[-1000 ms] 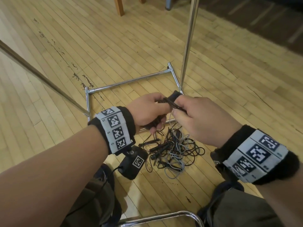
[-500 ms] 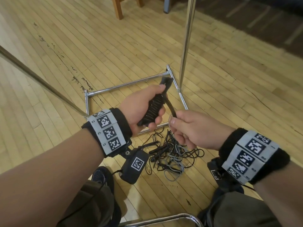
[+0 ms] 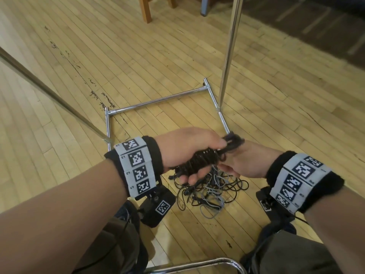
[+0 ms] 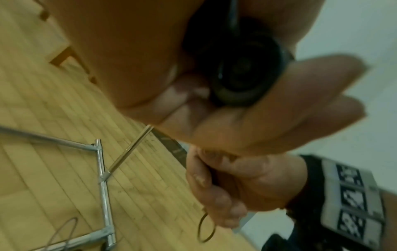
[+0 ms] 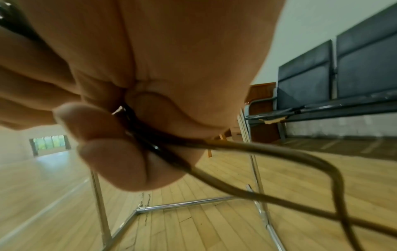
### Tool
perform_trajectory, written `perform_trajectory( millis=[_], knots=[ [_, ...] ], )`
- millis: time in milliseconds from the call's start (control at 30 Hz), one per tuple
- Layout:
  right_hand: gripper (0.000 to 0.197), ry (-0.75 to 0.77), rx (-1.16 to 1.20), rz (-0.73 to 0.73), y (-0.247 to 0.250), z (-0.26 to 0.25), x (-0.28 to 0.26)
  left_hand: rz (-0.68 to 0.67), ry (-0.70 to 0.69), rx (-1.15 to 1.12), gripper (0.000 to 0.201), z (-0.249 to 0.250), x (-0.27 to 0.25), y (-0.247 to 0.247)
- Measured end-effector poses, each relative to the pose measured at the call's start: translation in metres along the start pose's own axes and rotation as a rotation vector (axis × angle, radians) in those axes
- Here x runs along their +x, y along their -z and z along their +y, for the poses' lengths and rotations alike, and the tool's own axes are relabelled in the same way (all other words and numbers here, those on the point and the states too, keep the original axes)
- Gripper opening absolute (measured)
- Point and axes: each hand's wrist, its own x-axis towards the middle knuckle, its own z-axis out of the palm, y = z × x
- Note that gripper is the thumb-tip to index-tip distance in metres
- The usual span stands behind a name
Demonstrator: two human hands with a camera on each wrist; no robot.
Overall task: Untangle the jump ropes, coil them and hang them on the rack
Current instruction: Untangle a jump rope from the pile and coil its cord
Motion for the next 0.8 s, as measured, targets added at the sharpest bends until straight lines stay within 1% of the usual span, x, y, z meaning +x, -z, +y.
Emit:
perform_trajectory(
  millis=[33, 67, 100, 133, 200, 267, 333, 433, 500, 567, 667, 700, 733, 767, 800],
  knots=[
    [0.014, 0.007, -0.038, -0.006, 0.001, -0.001, -0.001, -0.044, 0.029, 0.078, 0.04, -0.001, 0.001, -0.003],
    [0.014, 0.022, -0.067, -0.013, 0.003, -0.002, -0.002, -0.068, 0.055, 0.133, 0.04, -0.001, 0.002, -0.006],
    [0.017, 0.039, -0.104, -0.017, 0.005, -0.004, -0.003, -0.074, 0.078, 0.172, 0.041, 0.0, 0.004, -0.008],
    [0.02, 0.051, -0.151, -0.018, 0.007, -0.006, -0.003, -0.066, 0.09, 0.199, 0.042, 0.0, 0.004, -0.009],
    [0.02, 0.059, -0.228, 0.0, 0.012, -0.004, -0.003, -0.042, 0.083, 0.261, 0.035, 0.001, 0.005, -0.01],
    [0.011, 0.032, -0.188, 0.044, 0.018, -0.001, -0.003, -0.025, 0.09, 0.368, 0.035, 0.0, 0.005, -0.011],
    [0.01, 0.01, -0.179, 0.067, 0.019, -0.002, -0.005, -0.051, 0.137, 0.487, 0.035, -0.002, 0.007, -0.017],
    [0.013, 0.018, -0.308, 0.033, 0.013, -0.009, -0.005, -0.157, 0.227, 0.674, 0.039, -0.011, 0.013, -0.033],
    [0.016, 0.031, -0.359, 0.063, 0.01, -0.017, -0.006, -0.152, 0.295, 0.756, 0.04, -0.02, 0.019, -0.038],
    [0.016, 0.054, -0.437, 0.123, 0.007, -0.027, -0.012, -0.077, 0.33, 0.813, 0.039, -0.026, 0.024, -0.037],
    [0.008, 0.159, -0.543, 0.225, -0.002, -0.04, -0.023, 0.117, 0.324, 0.905, 0.028, -0.024, 0.03, -0.03],
    [0.011, 0.191, -0.552, 0.26, -0.005, -0.042, -0.025, 0.19, 0.323, 0.92, 0.023, -0.021, 0.031, -0.024],
    [0.015, 0.213, -0.538, 0.291, -0.005, -0.041, -0.026, 0.269, 0.324, 0.894, 0.016, -0.018, 0.033, -0.017],
    [0.019, 0.213, -0.497, 0.315, -0.004, -0.04, -0.025, 0.349, 0.31, 0.807, 0.011, -0.016, 0.033, -0.008],
    [0.021, 0.199, -0.432, 0.339, -0.001, -0.038, -0.024, 0.431, 0.27, 0.678, 0.01, -0.013, 0.031, 0.0]
  ],
)
